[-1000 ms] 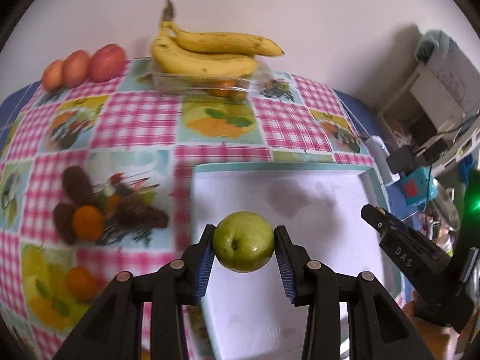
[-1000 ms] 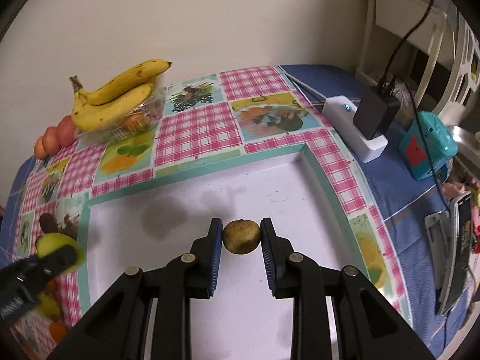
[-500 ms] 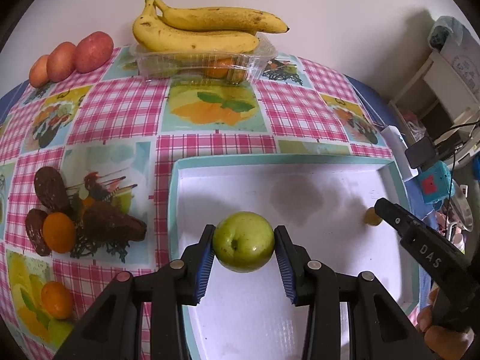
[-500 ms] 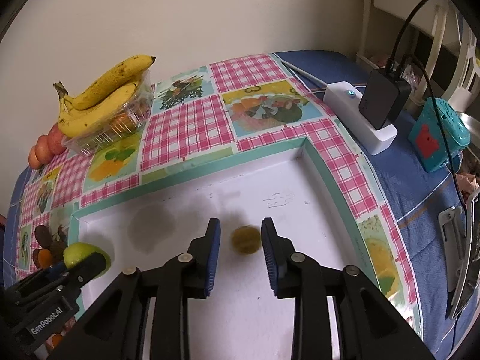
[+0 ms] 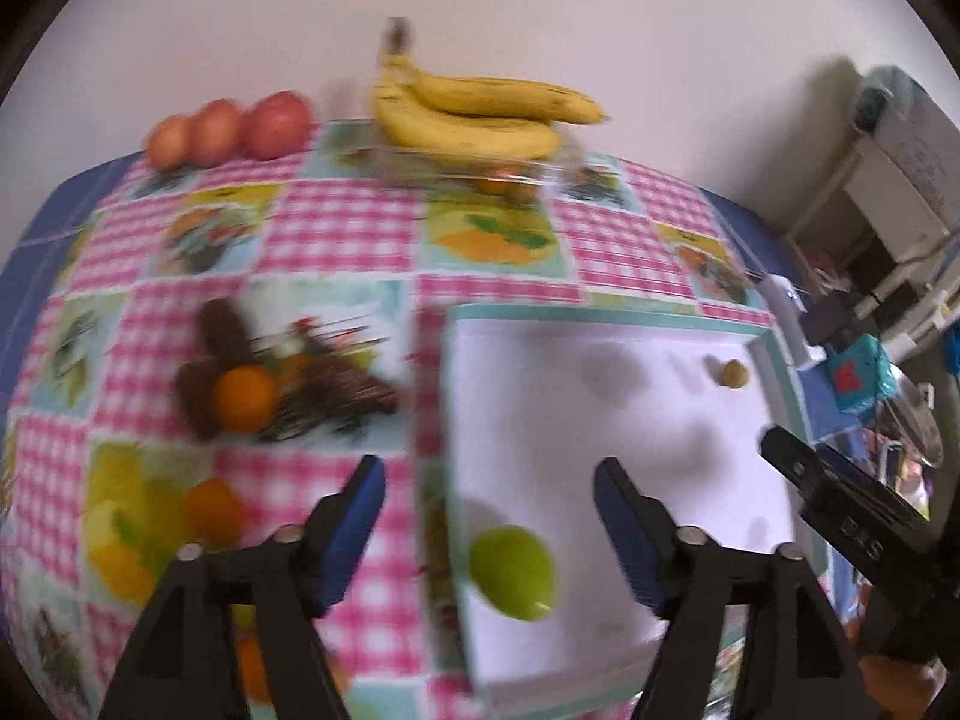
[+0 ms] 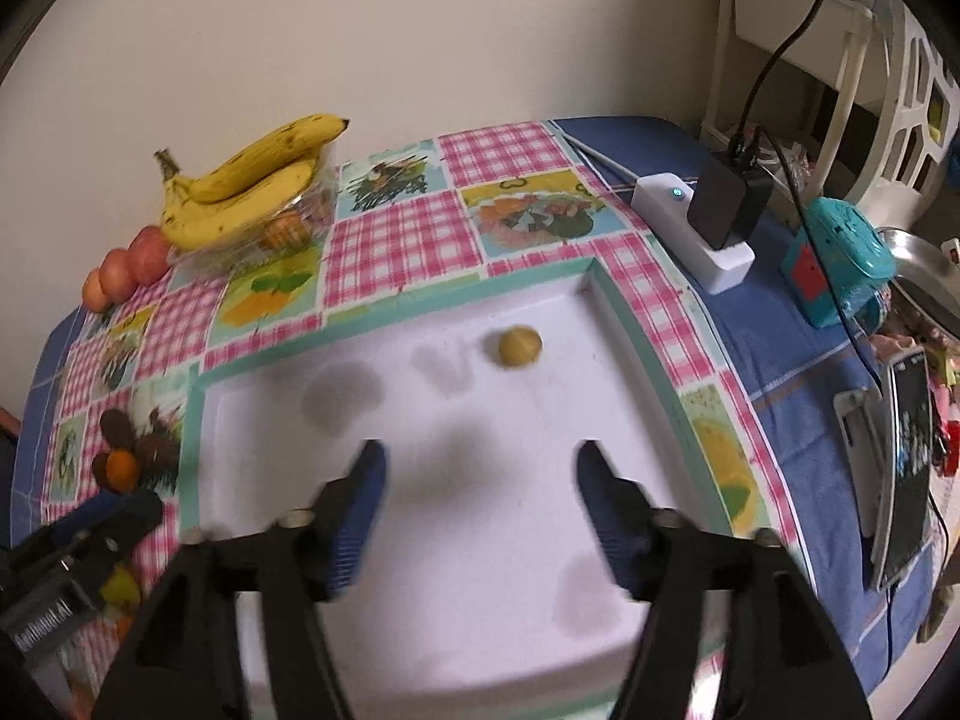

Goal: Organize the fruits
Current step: 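Open the right tool dropping the kiwi while the left tool releases the apple into the tray, then withdraw both tools from the tray back toward the remaining fruit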

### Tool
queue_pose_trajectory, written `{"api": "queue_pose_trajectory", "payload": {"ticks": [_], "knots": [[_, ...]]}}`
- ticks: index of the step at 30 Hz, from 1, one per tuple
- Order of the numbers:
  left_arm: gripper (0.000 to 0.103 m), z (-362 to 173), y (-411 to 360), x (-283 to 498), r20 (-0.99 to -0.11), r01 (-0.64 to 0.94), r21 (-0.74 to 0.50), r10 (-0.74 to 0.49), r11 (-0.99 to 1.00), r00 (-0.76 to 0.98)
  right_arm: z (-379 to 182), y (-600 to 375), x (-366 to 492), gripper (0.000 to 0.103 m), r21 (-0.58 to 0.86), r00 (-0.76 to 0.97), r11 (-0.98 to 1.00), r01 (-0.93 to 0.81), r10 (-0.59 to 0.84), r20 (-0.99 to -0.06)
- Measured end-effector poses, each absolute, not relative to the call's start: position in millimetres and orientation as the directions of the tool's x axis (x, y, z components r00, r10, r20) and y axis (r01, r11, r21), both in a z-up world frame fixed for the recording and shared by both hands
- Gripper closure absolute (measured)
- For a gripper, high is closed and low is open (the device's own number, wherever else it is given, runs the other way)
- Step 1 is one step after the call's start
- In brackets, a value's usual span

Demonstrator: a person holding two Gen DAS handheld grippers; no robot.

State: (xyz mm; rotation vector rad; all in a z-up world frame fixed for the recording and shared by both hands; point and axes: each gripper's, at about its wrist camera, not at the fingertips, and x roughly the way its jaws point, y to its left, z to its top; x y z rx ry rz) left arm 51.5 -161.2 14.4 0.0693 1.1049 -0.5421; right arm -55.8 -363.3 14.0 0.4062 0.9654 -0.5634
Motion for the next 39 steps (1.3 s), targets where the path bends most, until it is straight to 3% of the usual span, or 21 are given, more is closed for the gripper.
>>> {"api": "queue_pose_trajectory", "payload": {"ticks": [5,11,12,13,18,25,39], "knots": [[0.000,17,-114,48,-0.860,0.356,-0.107,-0.266,0.929,0.436,18,-336,-68,0.024,0.044,0.448,0.822,0.567,-0.264,-0.854],[0.000,21,-61,42,-0.836,0.256,-0.048,-0.179,0.966,0.519,9,-304,-81,0.017,0.056,0.455,0.846,0.531,-0.229,-0.860],[0.000,20,-54,40,-0.834,0.249,-0.043,-0.171,0.968,0.525,8,-299,-82,0.009,0.051,0.453,0.849,0.525,-0.228,-0.862],[0.000,20,-49,40,-0.832,0.246,-0.035,-0.164,0.969,0.529,8,-295,-83,0.008,0.049,0.454,0.852,0.522,-0.229,-0.861],[0.000,22,-32,34,-0.830,0.215,0.087,-0.049,0.973,0.556,10,-272,-87,0.008,0.058,0.487,0.873,0.485,-0.215,-0.847],[0.000,39,-19,26,-0.804,0.171,0.103,-0.019,0.980,0.595,4,-249,-80,0.008,0.119,0.514,0.884,0.453,-0.150,-0.845],[0.000,20,3,42,-0.857,0.135,0.103,0.020,0.986,0.515,-3,-222,-64,0.008,0.131,0.526,0.910,0.393,-0.106,-0.844]]}}
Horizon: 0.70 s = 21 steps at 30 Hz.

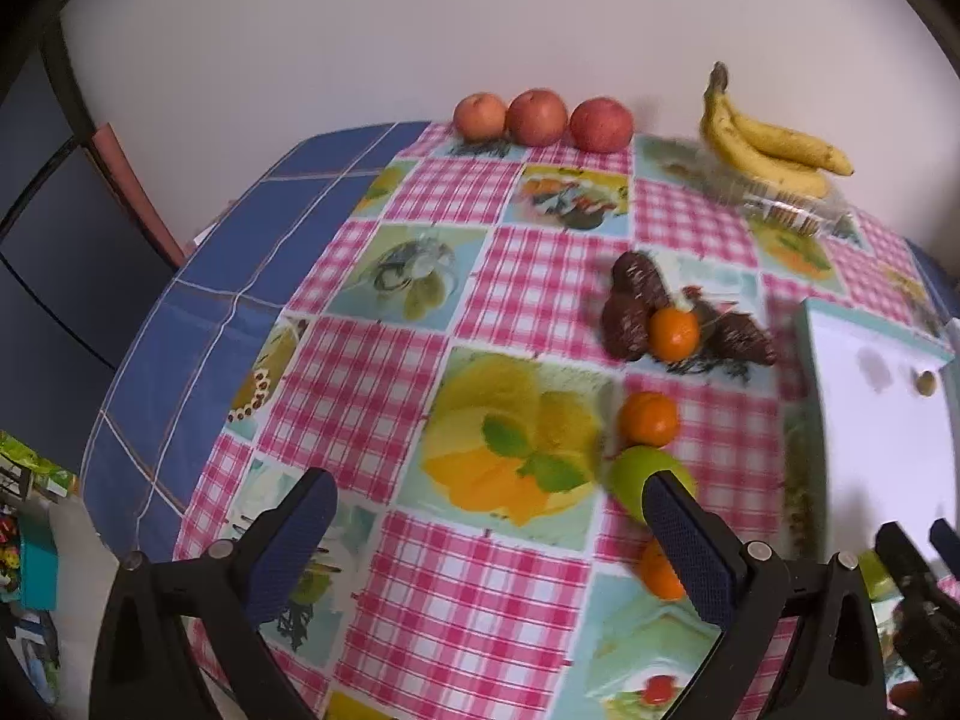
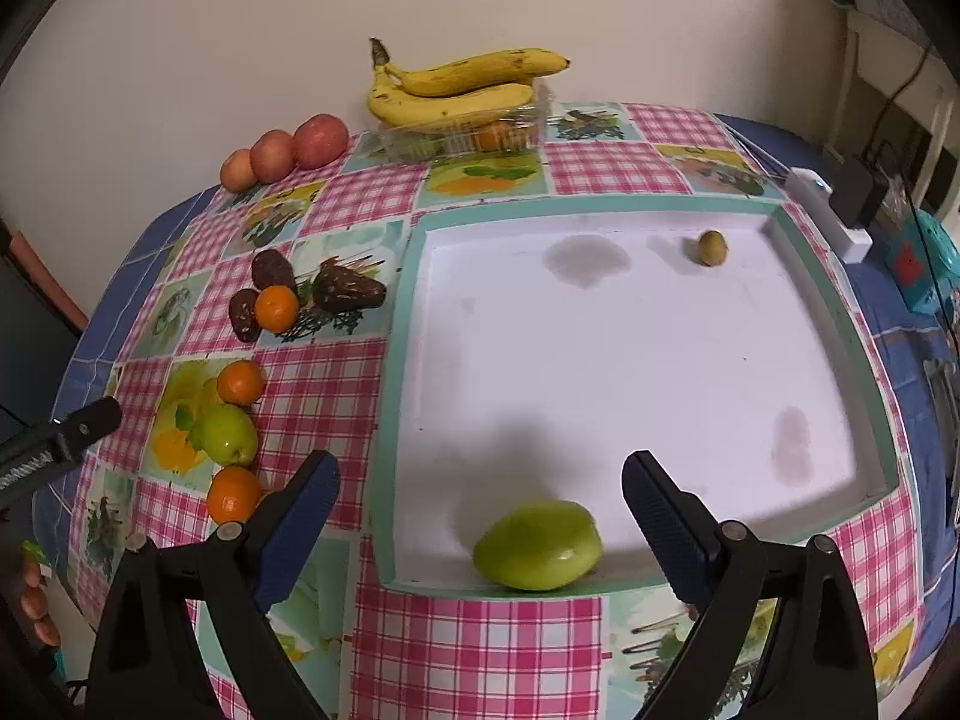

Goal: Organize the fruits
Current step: 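Withdraw both tools from the tray back toward the remaining fruit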

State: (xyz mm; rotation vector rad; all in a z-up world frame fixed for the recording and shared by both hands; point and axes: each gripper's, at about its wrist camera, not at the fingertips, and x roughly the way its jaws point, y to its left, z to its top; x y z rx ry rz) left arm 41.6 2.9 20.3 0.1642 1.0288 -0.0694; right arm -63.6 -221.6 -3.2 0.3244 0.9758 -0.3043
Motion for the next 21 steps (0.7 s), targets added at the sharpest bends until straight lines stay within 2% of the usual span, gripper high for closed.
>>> {"api": "queue_pose_trajectory", "payload": {"ticks": [10,18,20,21], "knots": [[0.000,23,50,56,-0.850,0.010,-0.023,-0.025,1.000,0.527,-8,-180,-41,0.008,0.177,0.536,0.951,0.252,0.015,-0.844],[0.000,21,53,63,-0.861,0.035,-0.078,-0.085,0.996,0.501,-5,-158,-32,0.009,0.172,0.546,0.965,0.196,0.039,-0.837],[0.000,18,50,62,-0.869,0.043,-0.101,-0.109,0.994,0.483,-7,-155,-31,0.015,0.176,0.539,0.967,0.186,0.049,-0.841],[0.000,16,48,62,-0.873,0.048,-0.101,-0.112,0.994,0.474,-9,-154,-31,0.023,0.175,0.535,0.967,0.183,0.052,-0.843]]}}
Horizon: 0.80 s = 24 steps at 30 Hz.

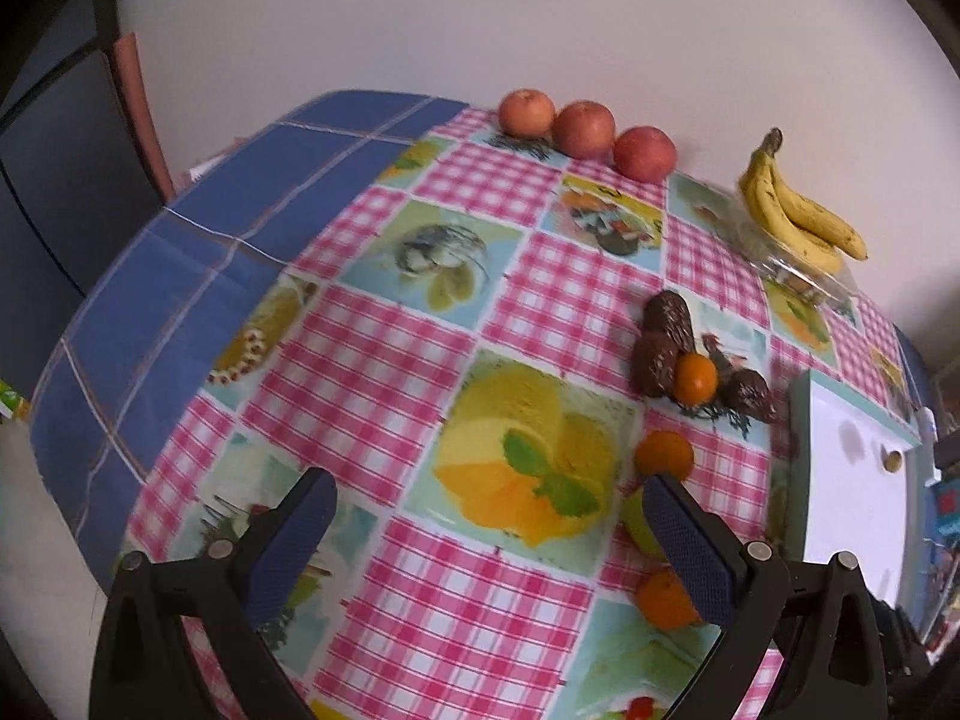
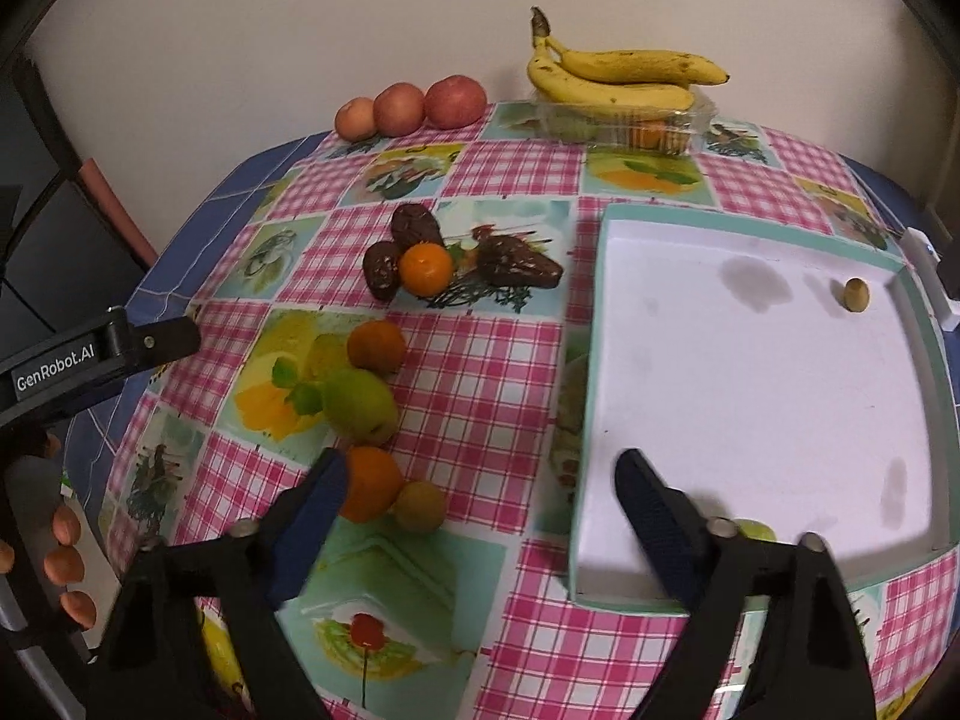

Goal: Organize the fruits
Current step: 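Withdraw both tools from the tray back toward the remaining fruit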

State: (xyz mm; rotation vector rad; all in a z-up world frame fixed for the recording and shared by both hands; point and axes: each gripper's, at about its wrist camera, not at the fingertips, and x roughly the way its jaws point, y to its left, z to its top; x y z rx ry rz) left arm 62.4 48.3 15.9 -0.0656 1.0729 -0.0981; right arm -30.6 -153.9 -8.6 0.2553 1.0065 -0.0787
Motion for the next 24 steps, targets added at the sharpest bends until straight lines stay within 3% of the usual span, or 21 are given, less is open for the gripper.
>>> {"api": "queue_pose_trajectory", "payload": {"ticks": [1,7,24], "knots": [[0.000,14,46,63,-0.879,0.052,-0.096,-0.109,0.994,0.464,-10,-152,-30,0.030,0.173,0.528,0.969,0.179,0.054,-0.847],[0.001,-22,38,67,-0.939,0.049,-0.110,-0.120,0.993,0.323,-25,-146,-25,0.046,0.195,0.476,0.968,0.155,0.100,-0.874],[0.003,-43,43,69,-0.957,-0.020,-0.189,-0.179,0.982,0.229,-50,-145,-17,0.074,0.327,0.421,0.930,0.169,0.232,-0.877]]}}
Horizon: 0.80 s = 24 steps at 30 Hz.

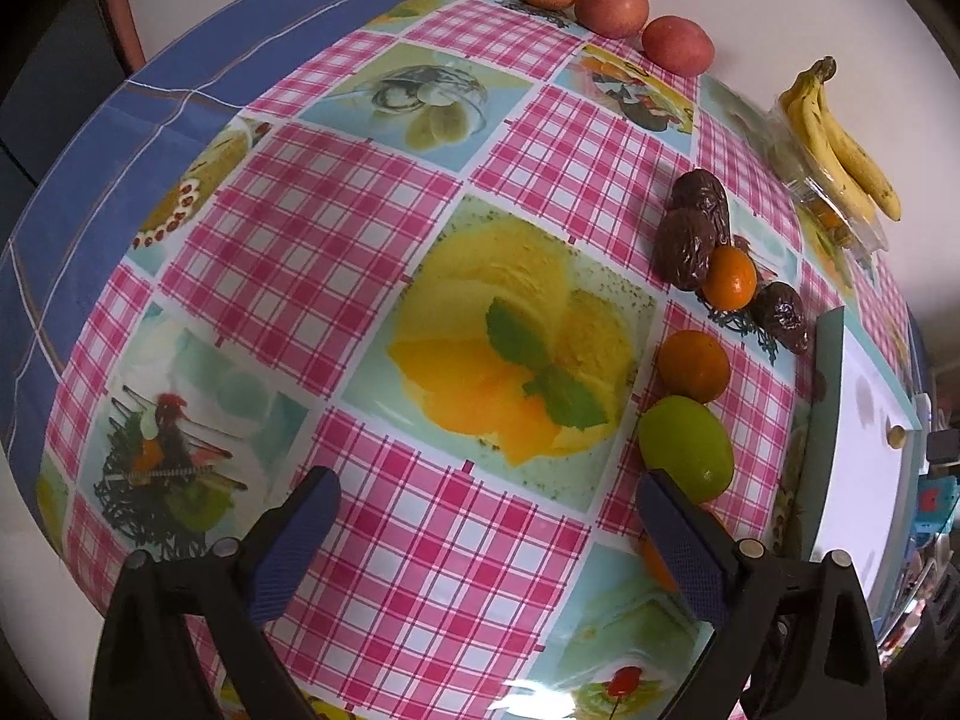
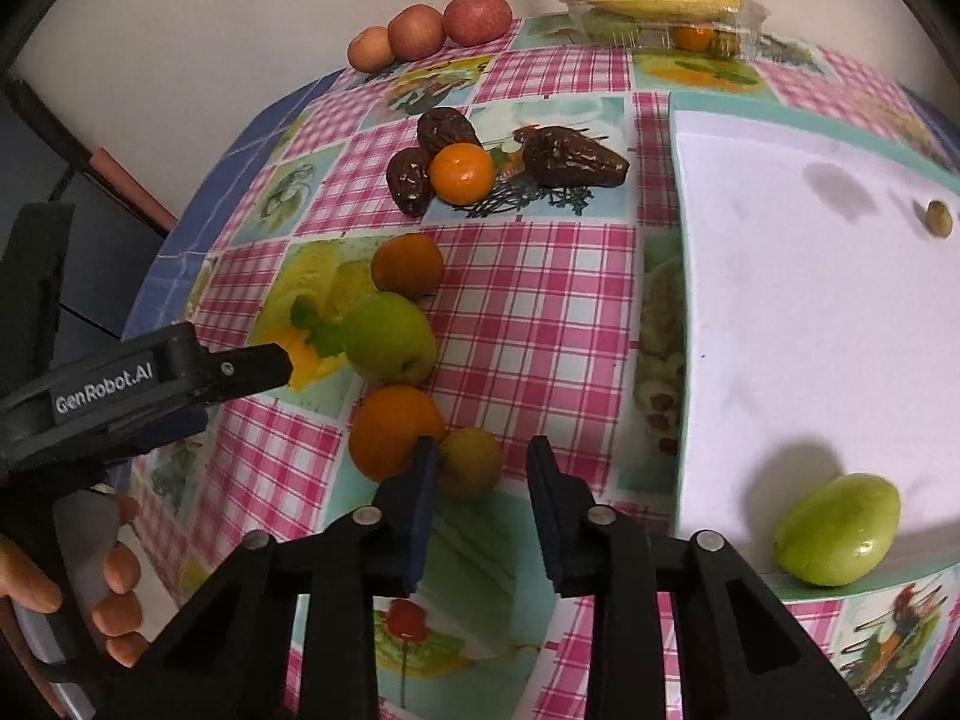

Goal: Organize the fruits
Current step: 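Withdraw both tools from the tray back toward the remaining fruit, then grasp the small yellow-brown fruit with the right tool while the left tool grasps a tangerine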

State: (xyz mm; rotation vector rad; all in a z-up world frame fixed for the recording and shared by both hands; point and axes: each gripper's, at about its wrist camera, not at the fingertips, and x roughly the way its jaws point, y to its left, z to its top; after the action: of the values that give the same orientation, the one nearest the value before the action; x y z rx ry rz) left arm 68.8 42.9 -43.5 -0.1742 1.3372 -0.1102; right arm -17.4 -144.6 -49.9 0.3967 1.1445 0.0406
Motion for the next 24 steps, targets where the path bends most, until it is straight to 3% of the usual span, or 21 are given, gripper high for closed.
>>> {"api": "queue_pose_trajectory", "payload": {"ticks": [8,24], "knots": [[0.003,-44,43,70,-0.956,-0.026,-0.200,-0.189,0.979,0.226,-52,-153,-20,0.078,0.387,0.424,0.901,0.195,0.278,-0.862],[0.006,-38,32,66,-0.944,-0.005,-0.252,-0.245,0.968,0.222,-42,-154,-24,0.081,0.280,0.427,0.938,0.204,0.172,-0.888]]}}
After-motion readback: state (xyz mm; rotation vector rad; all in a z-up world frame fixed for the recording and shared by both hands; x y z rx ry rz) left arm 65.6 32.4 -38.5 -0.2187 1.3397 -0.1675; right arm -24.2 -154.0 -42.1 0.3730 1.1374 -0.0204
